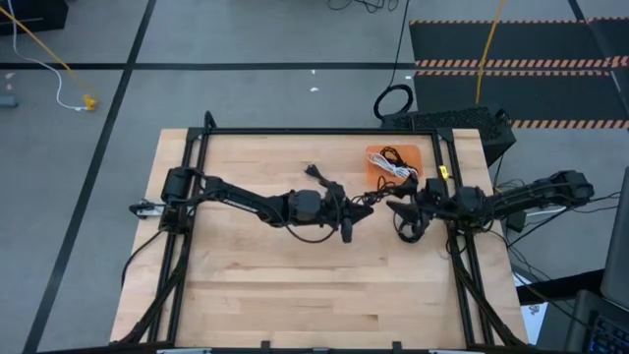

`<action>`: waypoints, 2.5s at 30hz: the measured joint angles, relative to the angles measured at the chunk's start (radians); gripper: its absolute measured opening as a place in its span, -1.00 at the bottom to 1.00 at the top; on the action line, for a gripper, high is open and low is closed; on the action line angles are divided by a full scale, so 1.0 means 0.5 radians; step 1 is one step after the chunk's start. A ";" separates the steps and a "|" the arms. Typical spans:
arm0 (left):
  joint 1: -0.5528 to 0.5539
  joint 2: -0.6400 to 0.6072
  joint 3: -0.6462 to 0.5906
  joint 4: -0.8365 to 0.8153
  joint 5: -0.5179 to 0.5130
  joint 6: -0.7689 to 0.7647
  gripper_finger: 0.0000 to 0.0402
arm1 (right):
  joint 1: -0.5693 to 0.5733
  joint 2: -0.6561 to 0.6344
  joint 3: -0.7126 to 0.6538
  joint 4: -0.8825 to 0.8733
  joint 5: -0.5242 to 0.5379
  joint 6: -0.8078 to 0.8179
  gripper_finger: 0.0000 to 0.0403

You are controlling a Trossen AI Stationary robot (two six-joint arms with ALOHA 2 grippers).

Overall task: Pick and place USB-C Cables
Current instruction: Put the bottom left black charger cable into the orange bin

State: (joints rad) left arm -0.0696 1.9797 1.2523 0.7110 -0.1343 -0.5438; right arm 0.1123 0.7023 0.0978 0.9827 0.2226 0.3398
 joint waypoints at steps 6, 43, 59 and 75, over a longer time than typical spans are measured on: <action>-0.009 0.000 0.091 -0.013 0.144 0.028 -0.95 | 0.000 0.097 0.031 0.047 -0.084 -0.241 0.16; -0.021 0.002 0.134 -0.131 0.180 0.150 -0.50 | -0.001 0.487 0.381 0.054 -0.236 -0.412 -0.80; 0.165 -0.214 0.132 -0.589 0.191 0.262 0.12 | -0.253 0.063 0.378 -0.789 0.365 -0.794 -0.81; 0.210 -0.438 0.132 -0.853 0.184 0.508 0.11 | -0.705 0.170 0.381 -1.113 1.348 -1.239 -0.80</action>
State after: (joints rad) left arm 0.0353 1.7609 1.3186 0.2847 -0.0421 -0.2897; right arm -0.2403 0.7872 0.2882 0.4262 0.8967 -0.2795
